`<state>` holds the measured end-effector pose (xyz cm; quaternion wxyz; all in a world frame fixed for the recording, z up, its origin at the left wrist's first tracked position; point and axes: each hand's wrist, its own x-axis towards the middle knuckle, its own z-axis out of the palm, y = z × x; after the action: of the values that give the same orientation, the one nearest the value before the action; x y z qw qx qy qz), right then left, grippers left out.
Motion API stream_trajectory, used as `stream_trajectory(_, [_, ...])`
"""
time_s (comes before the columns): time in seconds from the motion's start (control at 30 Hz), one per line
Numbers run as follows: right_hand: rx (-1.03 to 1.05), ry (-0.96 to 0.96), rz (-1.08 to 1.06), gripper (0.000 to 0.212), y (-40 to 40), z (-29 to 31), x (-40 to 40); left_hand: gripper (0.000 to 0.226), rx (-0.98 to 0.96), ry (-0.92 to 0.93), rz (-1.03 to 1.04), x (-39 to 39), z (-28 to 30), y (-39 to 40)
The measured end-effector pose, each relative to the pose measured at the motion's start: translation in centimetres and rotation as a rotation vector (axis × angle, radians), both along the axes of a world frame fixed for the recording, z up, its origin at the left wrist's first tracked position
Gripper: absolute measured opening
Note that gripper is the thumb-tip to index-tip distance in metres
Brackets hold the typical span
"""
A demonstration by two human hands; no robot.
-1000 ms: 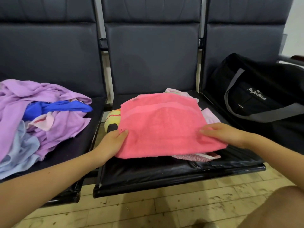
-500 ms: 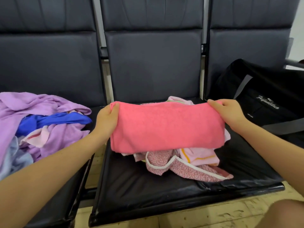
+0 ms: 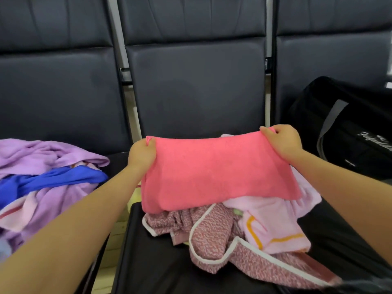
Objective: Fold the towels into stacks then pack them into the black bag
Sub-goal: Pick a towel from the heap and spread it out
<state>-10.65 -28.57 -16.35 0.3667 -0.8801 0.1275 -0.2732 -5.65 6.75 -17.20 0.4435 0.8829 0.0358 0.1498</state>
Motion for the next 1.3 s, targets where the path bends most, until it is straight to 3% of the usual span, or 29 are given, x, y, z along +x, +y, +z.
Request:
stream_trajectory(0.1, [0.002, 0.052, -0.037, 0.051, 0.4, -1.4, 1.6, 0.041, 0.111, 0.088, 0.004, 1.0, -2.4, -0.1])
stream_trajectory(0.23, [-0.016, 0.275, -0.025, 0.045, 0.8, -4.1, 2.4, 0.036, 0.264, 0.071, -0.036, 0.6, -4.8, 0.3])
stream_trajectory(0.37, [0.12, 0.254, -0.048, 0.03, 0.7, -4.7, 0.7, 0.031, 0.278, 0.059, -0.058, -0.2, -4.1, 0.6])
stream_trajectory(0.5, [0.166, 0.308, -0.048, 0.033, -0.2, -4.2, -1.5, 0.044, 0.367, 0.036, -0.012, -2.7, -2.8, 1.0])
stream_trajectory(0.73, [0.157, 0.357, -0.075, 0.041, 0.4, -3.4, -5.0, 0.015, 0.276, 0.153, -0.06, -6.0, -2.7, 2.2])
stream_trajectory(0.83, [0.119, 0.487, -0.062, 0.052, 0.6, -3.5, -5.6, 0.025, 0.307, 0.277, -0.122, -7.0, -3.0, 2.1])
stream_trajectory(0.9, [0.174, 0.523, -0.06, 0.064, 0.6, -3.4, -5.9, 0.027, 0.214, 0.365, -0.117, -7.4, -2.7, 1.8])
stream_trajectory(1.0, [0.458, 0.491, -0.062, 0.069, 0.6, -2.8, -6.2, 0.032, -0.33, 0.554, -0.077, -7.9, -2.3, 1.5])
stream_trajectory(1.1, [0.669, 0.396, -0.041, 0.083, 0.2, -2.1, -6.2, 0.034, -0.608, 0.643, -0.151, -7.9, -2.1, 1.9])
stream_trajectory(1.17, [0.716, 0.413, -0.009, 0.097, -1.0, -3.0, -5.2, 0.041, -0.665, 0.651, -0.201, -7.4, -2.1, 2.0])
stream_trajectory(1.3, [0.781, 0.567, 0.045, 0.082, 0.5, -1.9, -6.5, 0.057, -0.458, 0.526, -0.145, -6.9, -2.2, 0.7])
